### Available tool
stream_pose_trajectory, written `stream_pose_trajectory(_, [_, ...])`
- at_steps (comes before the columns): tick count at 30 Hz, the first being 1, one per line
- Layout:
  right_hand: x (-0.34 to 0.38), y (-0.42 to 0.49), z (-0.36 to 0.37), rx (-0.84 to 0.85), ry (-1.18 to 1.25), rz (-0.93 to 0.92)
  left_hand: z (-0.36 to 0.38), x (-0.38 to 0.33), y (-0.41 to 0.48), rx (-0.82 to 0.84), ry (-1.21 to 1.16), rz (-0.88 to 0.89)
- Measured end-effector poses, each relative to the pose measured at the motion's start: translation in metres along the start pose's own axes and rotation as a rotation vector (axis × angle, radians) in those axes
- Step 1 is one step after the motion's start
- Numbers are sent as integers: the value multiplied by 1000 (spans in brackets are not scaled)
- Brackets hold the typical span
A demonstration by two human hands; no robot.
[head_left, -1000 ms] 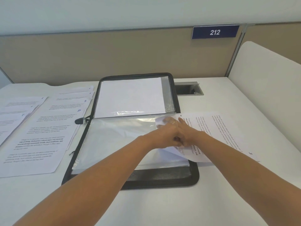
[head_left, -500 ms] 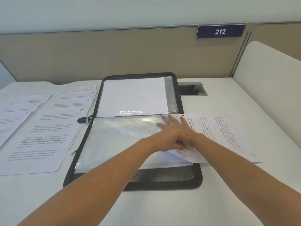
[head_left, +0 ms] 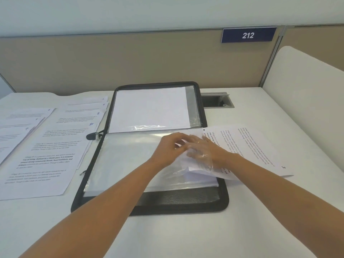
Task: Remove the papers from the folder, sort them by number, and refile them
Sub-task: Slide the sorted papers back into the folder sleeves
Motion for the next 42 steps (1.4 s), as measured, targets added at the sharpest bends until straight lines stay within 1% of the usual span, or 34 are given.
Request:
stream_pose_trajectory(1, [6, -7, -7, 63, 32, -5, -6, 6, -4, -7, 78, 12])
stream_pose_trajectory(2, [11, -18, -12, 112, 31, -19, -7, 14, -8, 31, 143, 10])
stream_pose_trajectory(4, [14, -28, -17, 139, -47, -42, -2, 32, -17, 153, 264, -1])
stream_pose_trajectory(6, [15, -29, -11, 163, -146, -68, 4, 43, -28, 259, 336, -11])
stream_pose_trajectory(9, [17, -28, -3, 167, -230, -95, 11, 52, -41, 370, 441, -33])
stream_pose_trajectory(14, [18, -22, 4, 160, -239, -60, 16, 50, -50, 444, 505, 2])
stream_pose_trajectory(19, [21, -22, 5, 158, -199, -37, 18, 50, -54, 476, 517, 21])
stream_pose_trajectory(21, [25, -28, -1, 131, -65, -12, 18, 48, -55, 486, 510, 23])
stream_pose_trajectory(23, [25, -34, -6, 142, 99, 35, 18, 47, -56, 481, 496, 17])
stream_pose_trajectory(24, [26, -36, -6, 154, 94, 19, 18, 46, -56, 477, 485, 11])
stream_pose_trajectory(27, [32, -35, 0, 181, -62, -103, 18, 47, -56, 470, 464, -2])
stream_pose_trajectory(33, [45, -30, 6, 184, -152, -48, 18, 50, -55, 459, 467, -5])
stream_pose_trajectory(36, [45, -30, 6, 170, -129, -42, 19, 51, -56, 455, 461, -3])
stream_pose_trajectory(40, [37, -37, 1, 127, 50, -39, 18, 52, -56, 450, 453, -9])
stream_pose_trajectory(42, [23, -40, -4, 88, 21, 19, 17, 52, -56, 452, 454, -25])
Point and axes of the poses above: each hand's wrist, its own y-axis towards the middle knuckle, its own z-axis out of the palm, x = y × z, the point moved 7 cm from there along y, towards the middle knuckle, and after that the axes turned 7 degrees about z, right-handed, at the moved point
